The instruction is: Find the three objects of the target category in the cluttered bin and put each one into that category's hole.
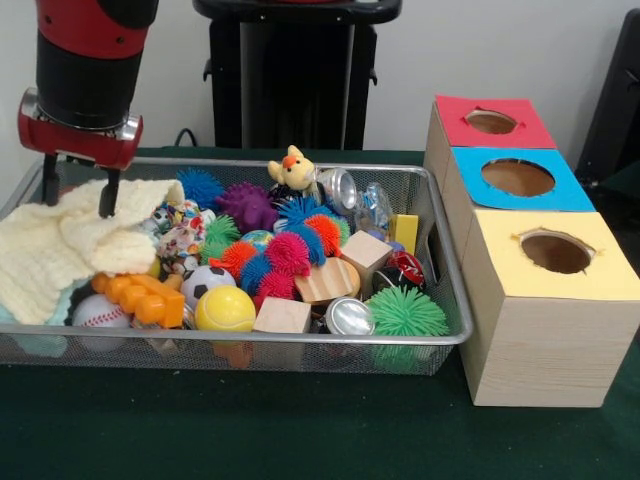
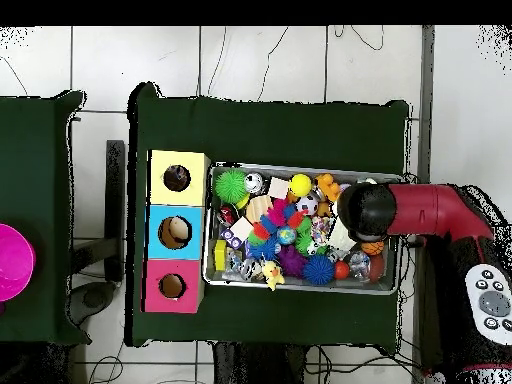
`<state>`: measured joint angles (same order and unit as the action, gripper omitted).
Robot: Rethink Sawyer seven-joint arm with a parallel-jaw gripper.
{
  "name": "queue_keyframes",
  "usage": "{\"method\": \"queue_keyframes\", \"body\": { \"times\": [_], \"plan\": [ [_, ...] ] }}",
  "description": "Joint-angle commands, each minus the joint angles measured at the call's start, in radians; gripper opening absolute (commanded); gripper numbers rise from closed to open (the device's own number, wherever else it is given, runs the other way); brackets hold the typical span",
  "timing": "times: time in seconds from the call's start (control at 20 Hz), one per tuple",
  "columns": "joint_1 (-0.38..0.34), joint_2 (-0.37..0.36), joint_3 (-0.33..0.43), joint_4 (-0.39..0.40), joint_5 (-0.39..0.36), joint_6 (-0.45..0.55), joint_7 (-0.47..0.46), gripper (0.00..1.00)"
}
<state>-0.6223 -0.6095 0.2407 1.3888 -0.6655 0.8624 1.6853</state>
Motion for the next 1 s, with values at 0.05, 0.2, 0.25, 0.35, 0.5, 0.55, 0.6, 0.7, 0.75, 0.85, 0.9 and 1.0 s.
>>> {"method": "queue_keyframes", "body": {
  "times": [0.05, 0.2, 0.25, 0.35, 0.5, 0.55, 0.6, 0.7, 0.75, 0.85, 0.9, 1.0],
  "plan": [
    [0.031, -0.039, 0.092, -0.010, 0.021, 0.157, -0.257, 1.00],
    [0.041, -0.066, 0.088, -0.006, 0.022, 0.187, -0.259, 1.00],
    [0.046, -0.072, 0.086, -0.009, 0.020, 0.197, -0.259, 1.00],
    [0.050, -0.093, 0.082, -0.002, 0.014, 0.207, -0.267, 1.00],
    [0.056, -0.112, 0.080, 0.002, 0.013, 0.223, -0.271, 1.00],
    [0.057, -0.114, 0.082, 0.000, 0.015, 0.229, -0.270, 1.00],
    [0.059, -0.112, 0.085, -0.001, 0.018, 0.231, -0.266, 1.00],
    [0.057, -0.111, 0.089, 0.010, 0.023, 0.221, -0.252, 1.00],
    [0.054, -0.112, 0.088, 0.026, 0.024, 0.205, -0.240, 1.00],
    [0.048, -0.102, 0.092, 0.046, 0.026, 0.172, -0.219, 1.00],
    [0.044, -0.095, 0.096, 0.056, 0.028, 0.152, -0.209, 1.00],
    [0.037, -0.082, 0.100, 0.075, 0.036, 0.120, -0.185, 1.00]
  ]
}}
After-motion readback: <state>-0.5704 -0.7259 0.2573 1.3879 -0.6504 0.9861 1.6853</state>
